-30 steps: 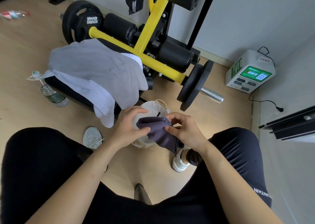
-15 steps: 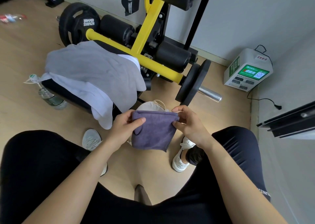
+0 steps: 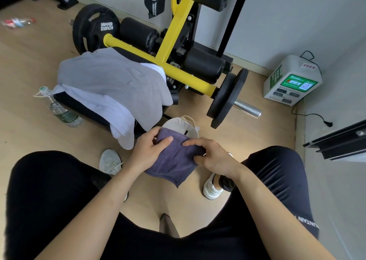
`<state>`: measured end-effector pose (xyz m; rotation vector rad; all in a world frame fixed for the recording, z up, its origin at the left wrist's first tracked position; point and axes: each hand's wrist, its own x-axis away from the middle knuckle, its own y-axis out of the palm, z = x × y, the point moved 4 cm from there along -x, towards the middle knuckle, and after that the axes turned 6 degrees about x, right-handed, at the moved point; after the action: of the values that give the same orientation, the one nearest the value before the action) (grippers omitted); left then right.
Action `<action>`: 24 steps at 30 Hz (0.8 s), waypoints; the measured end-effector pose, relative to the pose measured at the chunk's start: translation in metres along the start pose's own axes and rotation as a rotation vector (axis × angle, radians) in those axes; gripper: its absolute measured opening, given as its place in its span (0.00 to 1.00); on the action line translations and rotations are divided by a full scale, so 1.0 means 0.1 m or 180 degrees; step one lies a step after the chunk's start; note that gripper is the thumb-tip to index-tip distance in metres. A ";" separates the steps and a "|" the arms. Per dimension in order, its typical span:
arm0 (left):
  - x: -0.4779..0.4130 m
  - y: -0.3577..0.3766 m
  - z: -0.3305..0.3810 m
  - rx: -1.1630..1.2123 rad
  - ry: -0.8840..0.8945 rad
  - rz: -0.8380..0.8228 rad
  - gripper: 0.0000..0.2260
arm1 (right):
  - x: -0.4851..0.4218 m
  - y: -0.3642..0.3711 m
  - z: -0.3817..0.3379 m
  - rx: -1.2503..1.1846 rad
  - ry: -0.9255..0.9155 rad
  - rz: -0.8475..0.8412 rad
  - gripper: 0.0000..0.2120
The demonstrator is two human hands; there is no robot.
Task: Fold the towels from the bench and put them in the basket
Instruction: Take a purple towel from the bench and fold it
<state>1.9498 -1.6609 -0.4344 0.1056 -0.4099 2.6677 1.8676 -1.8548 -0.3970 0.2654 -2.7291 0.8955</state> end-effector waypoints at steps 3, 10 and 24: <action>0.04 0.05 0.06 0.0055 0.0116 -0.0332 0.12 | -0.03 0.00 0.07 -0.0473 0.0322 0.0125 0.20; 0.19 0.12 0.21 0.0123 0.0538 -0.0554 0.29 | -0.02 0.00 0.10 -0.2094 0.1281 0.0439 0.13; 0.24 0.16 0.17 -0.0560 0.1156 0.0248 0.25 | -0.01 -0.20 0.16 -0.2549 0.1225 0.1066 0.05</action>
<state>1.9214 -1.6701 -0.4194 -0.4489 -0.5325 2.6348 1.8708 -1.8804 -0.3988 -0.4750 -2.5401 -0.1355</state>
